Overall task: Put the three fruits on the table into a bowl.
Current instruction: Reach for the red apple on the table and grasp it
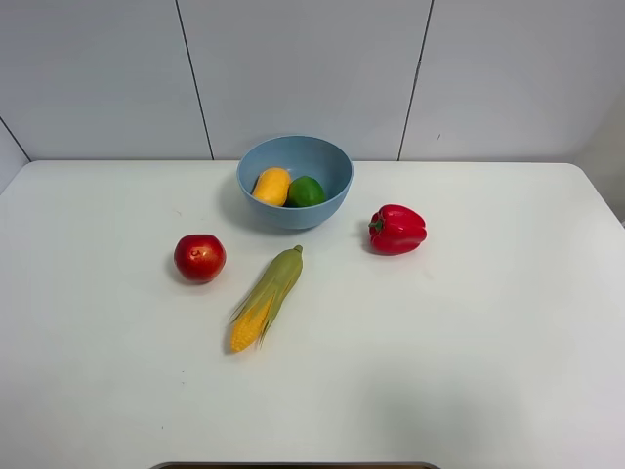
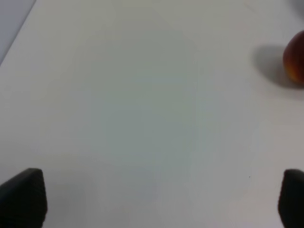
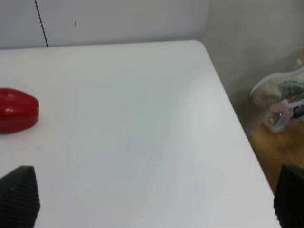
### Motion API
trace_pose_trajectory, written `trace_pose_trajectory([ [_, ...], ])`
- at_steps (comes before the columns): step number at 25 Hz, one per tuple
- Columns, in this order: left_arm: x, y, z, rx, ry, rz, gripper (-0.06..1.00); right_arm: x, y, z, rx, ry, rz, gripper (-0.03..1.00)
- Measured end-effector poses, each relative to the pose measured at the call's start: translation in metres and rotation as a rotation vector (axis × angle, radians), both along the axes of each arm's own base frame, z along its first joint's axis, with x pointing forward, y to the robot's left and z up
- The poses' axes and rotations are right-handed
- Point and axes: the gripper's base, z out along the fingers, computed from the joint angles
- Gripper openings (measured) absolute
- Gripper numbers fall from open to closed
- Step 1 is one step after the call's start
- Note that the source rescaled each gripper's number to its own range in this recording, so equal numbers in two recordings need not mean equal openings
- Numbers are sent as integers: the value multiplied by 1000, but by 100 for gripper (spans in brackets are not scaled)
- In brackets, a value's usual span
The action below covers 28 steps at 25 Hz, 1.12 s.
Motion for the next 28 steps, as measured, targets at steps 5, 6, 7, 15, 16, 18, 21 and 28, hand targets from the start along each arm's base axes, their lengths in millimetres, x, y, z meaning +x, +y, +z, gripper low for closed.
trace_pose_trajectory([
  [5,0,0,0,0,0,0,100,-2,0,-29,21,20,-8,100],
  [6,0,0,0,0,0,0,100,-2,1,-33,26,23,-5,100],
  [7,0,0,0,0,0,0,100,-2,1,-38,30,15,-1,100],
  [15,0,0,0,0,0,0,100,2,5,-60,58,11,30,100],
  [16,0,0,0,0,0,0,100,3,5,-61,58,9,30,100],
  [18,0,0,0,0,0,0,100,3,5,-60,56,1,32,100],
  [21,0,0,0,0,0,0,100,3,5,-60,34,3,42,100],
  [28,0,0,0,0,0,0,100,3,5,-60,25,4,46,100],
])
